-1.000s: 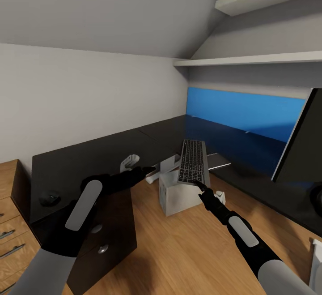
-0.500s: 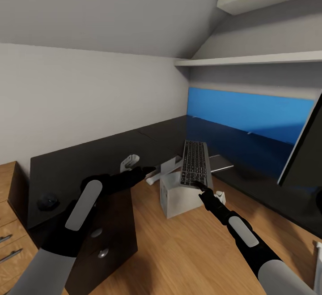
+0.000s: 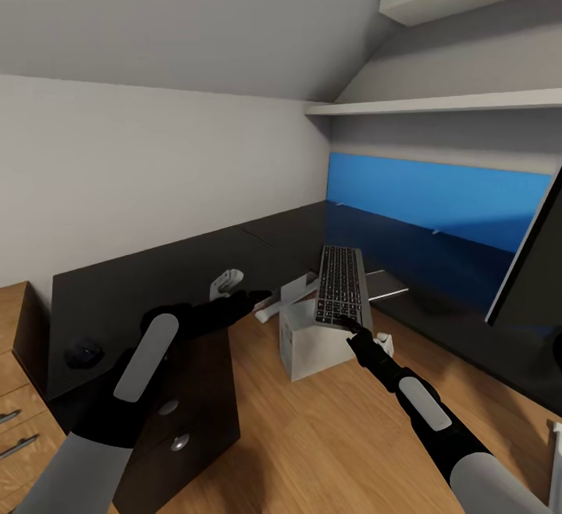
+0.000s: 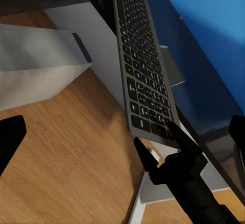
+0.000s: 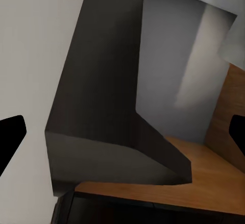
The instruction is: In the bedroom, organize the workspace by keeping the computer under the desk, ensuring the monitor is on the desk, placing the keyboard on the desk next to the monitor, placing the mouse on the desk next to the keyboard, moving the folder from the swivel chair onto the desk next to the mouse, stacking the notebook on top of the folder with the pen on top of the notebook, and positioning the swivel chair next to the desk.
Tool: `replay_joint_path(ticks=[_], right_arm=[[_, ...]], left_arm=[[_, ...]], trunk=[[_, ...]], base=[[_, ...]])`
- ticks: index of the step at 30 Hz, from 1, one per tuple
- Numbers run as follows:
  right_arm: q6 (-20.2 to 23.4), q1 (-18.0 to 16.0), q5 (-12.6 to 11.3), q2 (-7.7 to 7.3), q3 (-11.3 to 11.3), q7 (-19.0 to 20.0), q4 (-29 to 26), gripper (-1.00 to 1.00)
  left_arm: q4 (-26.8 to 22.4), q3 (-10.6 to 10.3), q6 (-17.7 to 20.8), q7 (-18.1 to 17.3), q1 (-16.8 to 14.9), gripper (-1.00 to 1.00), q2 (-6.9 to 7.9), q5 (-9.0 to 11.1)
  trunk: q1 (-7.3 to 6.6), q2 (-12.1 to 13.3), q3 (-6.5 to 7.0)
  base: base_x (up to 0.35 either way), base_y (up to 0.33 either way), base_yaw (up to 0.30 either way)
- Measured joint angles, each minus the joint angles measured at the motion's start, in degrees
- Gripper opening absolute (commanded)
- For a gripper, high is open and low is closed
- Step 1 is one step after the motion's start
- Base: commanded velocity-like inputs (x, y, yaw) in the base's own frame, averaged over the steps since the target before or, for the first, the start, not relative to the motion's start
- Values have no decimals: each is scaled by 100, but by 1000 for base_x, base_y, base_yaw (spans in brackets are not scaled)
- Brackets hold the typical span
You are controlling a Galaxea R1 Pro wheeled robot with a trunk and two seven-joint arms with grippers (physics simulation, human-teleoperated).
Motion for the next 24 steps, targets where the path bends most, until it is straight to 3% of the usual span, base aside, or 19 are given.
replay_joint_path(ticks=[13, 14, 24], right_arm=[[-1, 0, 7, -3, 8, -8, -6, 100], [-1, 0, 8, -2, 8, -8, -7, -100], [-7, 0, 19, -6, 11, -6, -10, -100]], left_arm=[[0, 0, 0, 0, 0, 100, 0, 0], [0, 0, 0, 0, 0, 100, 0, 0], [0, 0, 0, 0, 0, 100, 0, -8]], trunk=[[0, 0, 0], [0, 0, 0], [0, 0, 0]], base=[[0, 0, 0], [0, 0, 0], [0, 0, 0]])
